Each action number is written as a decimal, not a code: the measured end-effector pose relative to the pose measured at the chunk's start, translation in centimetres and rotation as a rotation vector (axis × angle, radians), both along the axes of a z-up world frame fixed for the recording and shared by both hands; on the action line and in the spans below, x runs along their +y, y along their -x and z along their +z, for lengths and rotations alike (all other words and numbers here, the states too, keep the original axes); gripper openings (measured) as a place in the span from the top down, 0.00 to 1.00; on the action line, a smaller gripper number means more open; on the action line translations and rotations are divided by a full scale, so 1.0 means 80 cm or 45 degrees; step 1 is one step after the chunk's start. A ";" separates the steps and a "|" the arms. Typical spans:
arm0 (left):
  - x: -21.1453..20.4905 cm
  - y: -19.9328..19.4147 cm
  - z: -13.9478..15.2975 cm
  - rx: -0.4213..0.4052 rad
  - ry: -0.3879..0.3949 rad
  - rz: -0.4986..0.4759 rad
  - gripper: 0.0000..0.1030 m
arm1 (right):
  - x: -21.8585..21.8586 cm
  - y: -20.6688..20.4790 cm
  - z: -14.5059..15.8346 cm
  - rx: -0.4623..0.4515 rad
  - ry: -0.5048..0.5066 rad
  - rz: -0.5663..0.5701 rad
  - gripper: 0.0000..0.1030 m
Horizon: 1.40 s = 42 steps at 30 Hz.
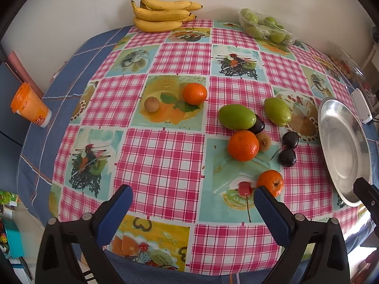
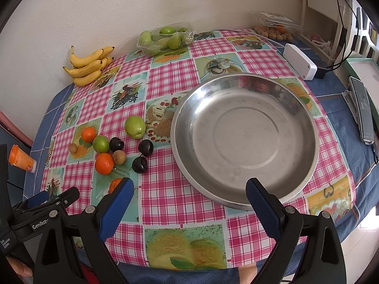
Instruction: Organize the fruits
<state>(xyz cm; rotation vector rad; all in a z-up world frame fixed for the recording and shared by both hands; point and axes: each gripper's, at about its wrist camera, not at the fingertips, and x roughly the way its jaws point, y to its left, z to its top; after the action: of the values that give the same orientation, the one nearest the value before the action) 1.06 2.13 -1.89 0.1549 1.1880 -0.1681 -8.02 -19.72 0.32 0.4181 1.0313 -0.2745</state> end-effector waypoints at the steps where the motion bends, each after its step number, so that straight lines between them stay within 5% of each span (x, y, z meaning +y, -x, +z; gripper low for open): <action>1: 0.001 0.000 0.000 0.001 0.001 0.002 0.00 | 0.000 0.000 0.000 0.000 0.000 0.000 0.07; 26: 0.009 -0.037 -0.009 0.047 0.067 0.083 0.00 | 0.049 -0.053 -0.022 0.059 -0.098 0.214 0.07; 35: 0.021 -0.058 0.005 -0.128 0.176 0.168 0.00 | 0.075 -0.078 -0.044 0.136 -0.092 0.300 0.07; 42: 0.023 -0.070 -0.007 -0.150 0.178 0.175 0.00 | 0.088 -0.090 -0.057 0.186 -0.075 0.329 0.07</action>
<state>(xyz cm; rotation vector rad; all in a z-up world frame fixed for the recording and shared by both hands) 6.63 4.00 -2.43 -0.0390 1.0619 -0.1189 -0.84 -12.67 -4.28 0.3165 1.2262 -0.0433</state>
